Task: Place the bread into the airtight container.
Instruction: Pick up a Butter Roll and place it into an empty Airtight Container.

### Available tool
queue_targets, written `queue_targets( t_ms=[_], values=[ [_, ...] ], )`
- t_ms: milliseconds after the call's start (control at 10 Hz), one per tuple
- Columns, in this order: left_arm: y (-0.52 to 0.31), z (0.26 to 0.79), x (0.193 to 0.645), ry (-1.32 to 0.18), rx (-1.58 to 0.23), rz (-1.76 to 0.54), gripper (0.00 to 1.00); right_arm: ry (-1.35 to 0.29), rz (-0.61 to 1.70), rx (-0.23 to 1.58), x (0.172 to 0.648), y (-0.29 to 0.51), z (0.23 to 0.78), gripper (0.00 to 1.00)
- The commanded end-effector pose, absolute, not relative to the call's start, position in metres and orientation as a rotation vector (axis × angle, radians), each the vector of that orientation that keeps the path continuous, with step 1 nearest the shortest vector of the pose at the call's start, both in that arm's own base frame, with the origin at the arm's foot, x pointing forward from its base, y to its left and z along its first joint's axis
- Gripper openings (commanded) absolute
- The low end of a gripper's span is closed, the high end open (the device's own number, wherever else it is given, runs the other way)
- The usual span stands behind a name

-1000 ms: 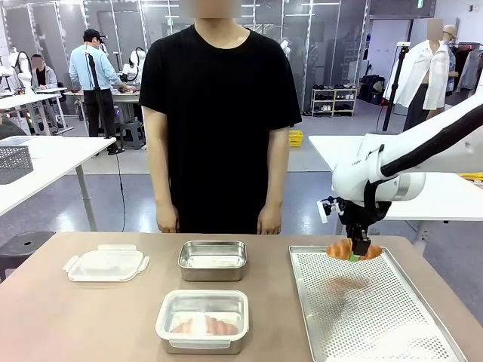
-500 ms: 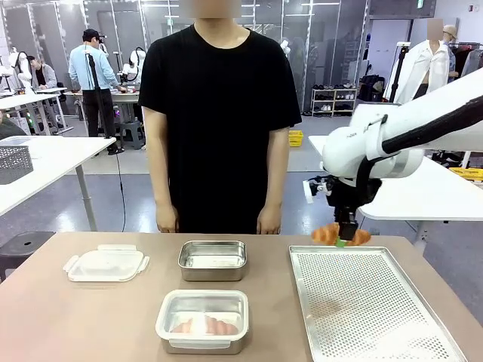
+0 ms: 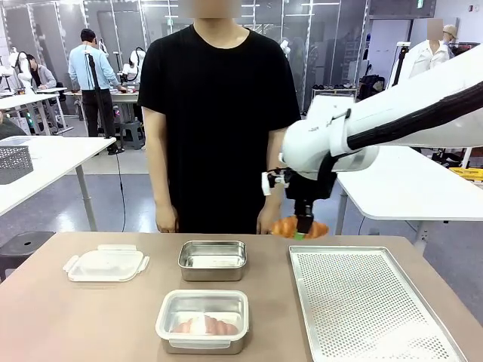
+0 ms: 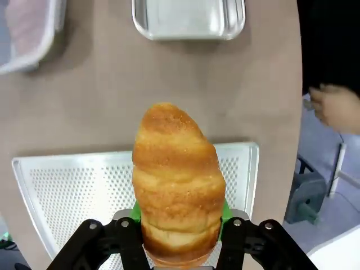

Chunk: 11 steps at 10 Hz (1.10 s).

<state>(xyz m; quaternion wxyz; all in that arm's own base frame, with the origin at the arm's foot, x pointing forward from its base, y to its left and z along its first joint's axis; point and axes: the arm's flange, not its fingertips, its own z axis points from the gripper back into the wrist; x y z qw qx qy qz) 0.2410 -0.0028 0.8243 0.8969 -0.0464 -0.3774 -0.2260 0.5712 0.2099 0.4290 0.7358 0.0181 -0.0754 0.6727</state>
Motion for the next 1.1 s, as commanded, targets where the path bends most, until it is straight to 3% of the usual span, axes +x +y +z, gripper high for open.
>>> queue_targets(
  t_ms=[0, 400, 500, 1000],
  values=[
    [-0.002, 0.827, 0.241, -0.772, -0.096, -0.47, 1.0, -0.145, 1.474, 0.009, 0.577, 0.253, 0.431, 0.51],
    [-0.002, 0.827, 0.241, -0.772, -0.096, -0.47, 1.0, -0.137, 1.528, 0.021, 0.586, 0.334, 0.424, 0.51],
    [-0.002, 0.827, 0.241, -0.772, -0.096, -0.47, 1.0, -0.093, 1.525, 0.033, 0.599, 0.391, 0.398, 0.51],
    [-0.002, 0.827, 0.241, -0.772, -0.096, -0.47, 1.0, -0.084, 1.534, 0.049, 0.61, 0.417, 0.382, 0.51]
  ],
)
